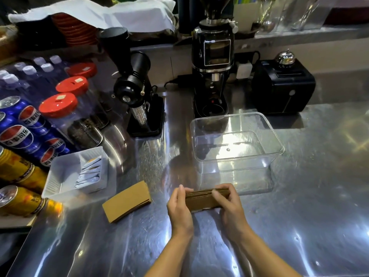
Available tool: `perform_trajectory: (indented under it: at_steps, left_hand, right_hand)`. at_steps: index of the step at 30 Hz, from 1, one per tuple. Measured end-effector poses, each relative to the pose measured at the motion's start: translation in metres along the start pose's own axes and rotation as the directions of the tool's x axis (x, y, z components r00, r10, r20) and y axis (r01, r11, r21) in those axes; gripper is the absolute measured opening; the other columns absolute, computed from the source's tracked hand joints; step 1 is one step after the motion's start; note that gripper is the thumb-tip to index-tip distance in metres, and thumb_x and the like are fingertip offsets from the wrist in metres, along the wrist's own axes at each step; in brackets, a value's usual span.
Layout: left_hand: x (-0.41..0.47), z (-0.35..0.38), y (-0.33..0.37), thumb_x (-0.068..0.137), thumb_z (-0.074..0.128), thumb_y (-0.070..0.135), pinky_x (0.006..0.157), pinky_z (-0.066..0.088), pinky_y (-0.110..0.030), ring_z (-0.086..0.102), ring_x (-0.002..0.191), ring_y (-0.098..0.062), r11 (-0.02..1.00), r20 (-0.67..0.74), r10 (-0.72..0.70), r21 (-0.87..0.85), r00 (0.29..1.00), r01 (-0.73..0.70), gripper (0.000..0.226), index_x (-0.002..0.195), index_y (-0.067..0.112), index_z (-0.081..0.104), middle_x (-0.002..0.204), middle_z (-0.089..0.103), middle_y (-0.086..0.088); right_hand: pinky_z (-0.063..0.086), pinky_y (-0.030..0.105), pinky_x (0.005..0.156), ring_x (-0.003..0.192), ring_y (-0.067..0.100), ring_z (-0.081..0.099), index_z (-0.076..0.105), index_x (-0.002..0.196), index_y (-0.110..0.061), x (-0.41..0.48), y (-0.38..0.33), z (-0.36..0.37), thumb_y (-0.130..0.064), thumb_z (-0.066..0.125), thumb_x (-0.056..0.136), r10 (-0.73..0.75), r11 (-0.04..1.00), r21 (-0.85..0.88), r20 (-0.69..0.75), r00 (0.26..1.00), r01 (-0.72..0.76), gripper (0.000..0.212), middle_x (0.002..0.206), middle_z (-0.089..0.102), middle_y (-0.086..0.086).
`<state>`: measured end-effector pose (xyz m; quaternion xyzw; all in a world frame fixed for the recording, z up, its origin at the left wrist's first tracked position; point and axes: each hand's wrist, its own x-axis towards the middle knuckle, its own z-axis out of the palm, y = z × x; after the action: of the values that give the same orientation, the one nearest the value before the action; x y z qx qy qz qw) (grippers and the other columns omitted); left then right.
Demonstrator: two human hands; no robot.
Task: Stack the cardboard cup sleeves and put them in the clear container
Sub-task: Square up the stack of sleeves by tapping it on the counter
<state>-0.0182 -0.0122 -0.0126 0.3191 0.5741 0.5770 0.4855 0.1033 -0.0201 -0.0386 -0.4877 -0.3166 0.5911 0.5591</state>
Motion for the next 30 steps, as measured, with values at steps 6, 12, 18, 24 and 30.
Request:
perform_trajectory:
  at_steps: [6,12,18,24,30]
  left_hand:
    - [-0.002,0.008,-0.008,0.096,0.041,0.020,0.076,0.053,-0.023,0.065,0.092,-0.014,0.998,0.089,-0.054,-0.011,0.995,0.056,0.022,0.100,0.020,0.062,0.098,0.071,-0.005]
    - [-0.003,0.012,-0.010,0.091,0.051,0.022,0.070,0.050,-0.022,0.065,0.082,-0.014,0.993,0.093,-0.112,-0.037,0.989,0.116,0.016,0.098,0.016,0.064,0.087,0.069,-0.003]
    - [0.013,0.004,-0.005,0.089,0.049,0.015,0.064,0.052,-0.025,0.065,0.071,-0.019,0.997,0.071,-0.062,0.051,0.996,0.058,0.026,0.075,0.017,0.070,0.063,0.070,-0.002]
    - [0.020,-0.003,-0.010,0.094,0.041,0.022,0.066,0.052,-0.025,0.065,0.076,-0.019,0.986,0.153,-0.096,0.152,0.983,0.073,0.033,0.076,0.023,0.069,0.071,0.071,-0.004]
    - [0.025,-0.007,-0.005,0.092,0.046,0.034,0.066,0.049,-0.033,0.063,0.074,-0.024,0.982,0.208,-0.142,0.153,0.968,0.111,0.030,0.074,0.022,0.067,0.076,0.068,-0.007]
  right_hand:
    - [0.042,0.038,0.076,0.077,0.014,0.056,0.068,0.074,-0.022,0.011,-0.005,-0.005,-0.048,0.053,0.075,-0.081,0.988,-0.150,-0.242,0.967,0.045,0.030,0.069,0.064,-0.010]
    - [0.042,0.032,0.075,0.071,0.002,0.057,0.067,0.077,-0.024,0.008,0.002,-0.003,-0.035,0.052,0.082,-0.113,0.986,-0.149,-0.238,0.965,0.079,0.019,0.070,0.065,-0.012]
    - [0.037,0.040,0.074,0.072,0.009,0.050,0.062,0.073,-0.023,0.007,0.007,0.002,-0.044,0.056,0.075,-0.093,0.993,-0.092,-0.214,0.972,0.074,0.022,0.066,0.057,-0.012]
    - [0.043,0.048,0.079,0.076,0.015,0.052,0.059,0.076,-0.027,0.003,0.008,-0.003,-0.046,0.063,0.072,-0.051,0.992,-0.119,-0.117,0.992,0.037,0.019,0.070,0.057,-0.012]
    - [0.048,0.060,0.087,0.083,0.023,0.054,0.054,0.083,-0.030,0.004,0.002,-0.014,-0.012,0.073,0.075,-0.009,0.965,-0.263,0.040,0.999,0.019,0.027,0.085,0.054,0.007]
